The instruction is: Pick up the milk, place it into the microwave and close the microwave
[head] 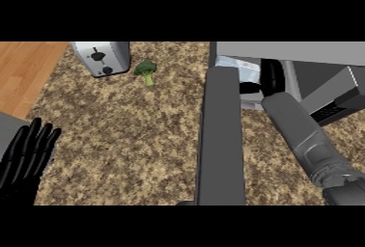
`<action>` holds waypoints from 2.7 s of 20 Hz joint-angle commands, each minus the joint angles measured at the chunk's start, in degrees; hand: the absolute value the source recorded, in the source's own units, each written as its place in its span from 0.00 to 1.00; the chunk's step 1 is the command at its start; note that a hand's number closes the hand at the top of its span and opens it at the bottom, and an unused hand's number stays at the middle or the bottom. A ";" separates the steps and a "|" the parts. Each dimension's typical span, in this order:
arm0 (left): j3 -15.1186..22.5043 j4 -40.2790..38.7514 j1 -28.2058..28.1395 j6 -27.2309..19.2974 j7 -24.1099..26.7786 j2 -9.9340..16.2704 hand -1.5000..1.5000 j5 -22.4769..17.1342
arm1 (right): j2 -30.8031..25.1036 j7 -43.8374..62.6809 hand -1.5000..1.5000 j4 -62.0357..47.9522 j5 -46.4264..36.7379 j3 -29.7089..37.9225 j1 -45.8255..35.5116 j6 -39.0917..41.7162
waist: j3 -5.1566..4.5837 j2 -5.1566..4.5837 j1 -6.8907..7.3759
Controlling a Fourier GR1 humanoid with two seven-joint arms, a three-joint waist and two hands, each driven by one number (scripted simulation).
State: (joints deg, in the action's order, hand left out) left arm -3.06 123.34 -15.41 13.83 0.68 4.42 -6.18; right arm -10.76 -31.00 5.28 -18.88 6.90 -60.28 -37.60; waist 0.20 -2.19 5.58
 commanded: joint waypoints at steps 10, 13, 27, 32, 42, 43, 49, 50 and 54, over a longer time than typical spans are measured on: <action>0.69 0.06 -1.47 0.61 1.49 -0.05 0.00 2.05 | -1.52 -2.11 0.00 1.86 3.27 4.33 0.19 -3.72 | -0.02 0.27 -0.81; 1.28 1.09 -3.21 0.92 2.84 -0.80 0.00 1.95 | -3.30 -3.87 0.00 2.02 3.41 4.76 1.05 -3.03 | -0.02 0.29 -0.75; 1.52 5.73 -6.08 0.18 -0.24 -1.48 0.00 2.11 | -6.00 -11.24 0.00 3.72 7.76 9.28 4.69 8.01 | -0.05 1.17 -2.48; 3.44 1.91 -6.80 0.19 3.84 -3.13 0.00 4.91 | -6.90 -11.38 0.00 3.83 9.89 11.06 4.99 14.27 | -0.10 1.30 -3.08; 3.49 2.08 -8.02 0.89 3.90 -2.78 0.00 3.14 | -5.00 -16.97 0.00 6.06 12.52 11.63 13.47 27.24 | -0.17 1.87 -4.70; 8.68 1.45 -9.49 -0.97 5.49 -4.38 0.00 7.94 | -1.76 -17.10 0.00 6.67 12.02 10.70 14.38 25.71 | -0.19 2.16 -5.15; 6.20 9.08 -7.81 -1.81 -3.35 -4.29 0.00 3.20 | -0.26 -15.50 0.00 8.50 12.53 10.06 20.45 25.81 | -0.18 2.44 -6.05; 6.41 4.73 -11.21 1.00 2.96 -3.49 0.00 4.19 | 1.30 -18.76 0.00 8.27 12.86 10.31 23.75 25.72 | -0.21 2.39 -5.70; 7.50 6.71 -10.14 -0.83 -0.35 -4.40 0.00 4.99 | 1.97 -17.29 0.00 10.51 13.63 9.77 25.03 28.20 | -0.19 2.24 -5.34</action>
State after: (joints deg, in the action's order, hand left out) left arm 3.20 129.65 -24.98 13.30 0.89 0.46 -2.05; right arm -9.39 -47.80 15.43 -6.09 16.63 -39.63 -10.99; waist -0.38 0.57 0.64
